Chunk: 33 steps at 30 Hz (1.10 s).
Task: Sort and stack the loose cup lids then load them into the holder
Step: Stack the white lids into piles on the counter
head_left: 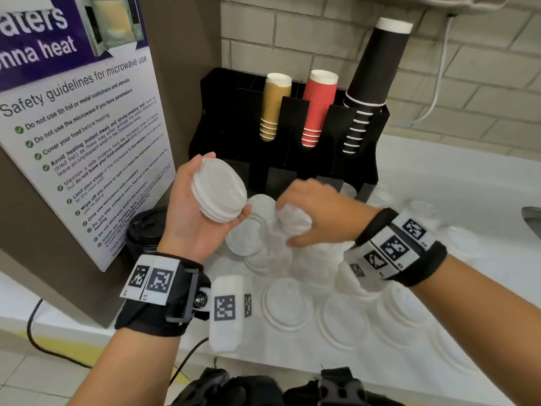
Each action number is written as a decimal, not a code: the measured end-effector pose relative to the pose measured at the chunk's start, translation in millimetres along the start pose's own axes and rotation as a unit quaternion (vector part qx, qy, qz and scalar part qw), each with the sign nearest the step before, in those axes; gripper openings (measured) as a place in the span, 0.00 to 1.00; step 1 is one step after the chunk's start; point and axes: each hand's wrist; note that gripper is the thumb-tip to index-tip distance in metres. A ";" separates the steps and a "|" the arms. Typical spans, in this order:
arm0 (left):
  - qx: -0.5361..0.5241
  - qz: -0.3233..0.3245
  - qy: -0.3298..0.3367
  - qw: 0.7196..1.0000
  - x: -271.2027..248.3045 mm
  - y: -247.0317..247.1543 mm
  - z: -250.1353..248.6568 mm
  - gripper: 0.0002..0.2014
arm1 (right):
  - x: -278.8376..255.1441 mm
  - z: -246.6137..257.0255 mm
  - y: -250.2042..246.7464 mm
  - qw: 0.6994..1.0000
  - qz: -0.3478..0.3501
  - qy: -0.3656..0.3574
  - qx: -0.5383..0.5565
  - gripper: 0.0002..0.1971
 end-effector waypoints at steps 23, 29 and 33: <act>0.041 -0.022 0.002 0.999 4.3 1.5 11.1 0.15 | -25.9 7.9 24.5 0.975 0.097 -0.079 0.186 0.38; 0.110 0.049 -0.059 0.991 2.1 8.7 26.1 0.21 | -16.8 1.2 -13.7 0.956 -0.142 -0.053 0.250 0.36; 0.095 0.101 -0.101 0.985 -2.5 18.3 30.1 0.22 | -9.2 14.3 -13.6 0.953 -0.138 -0.061 0.264 0.36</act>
Point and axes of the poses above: each hand's wrist, its own x-axis towards the middle knuckle, its own y-axis out of the palm, z = x × y
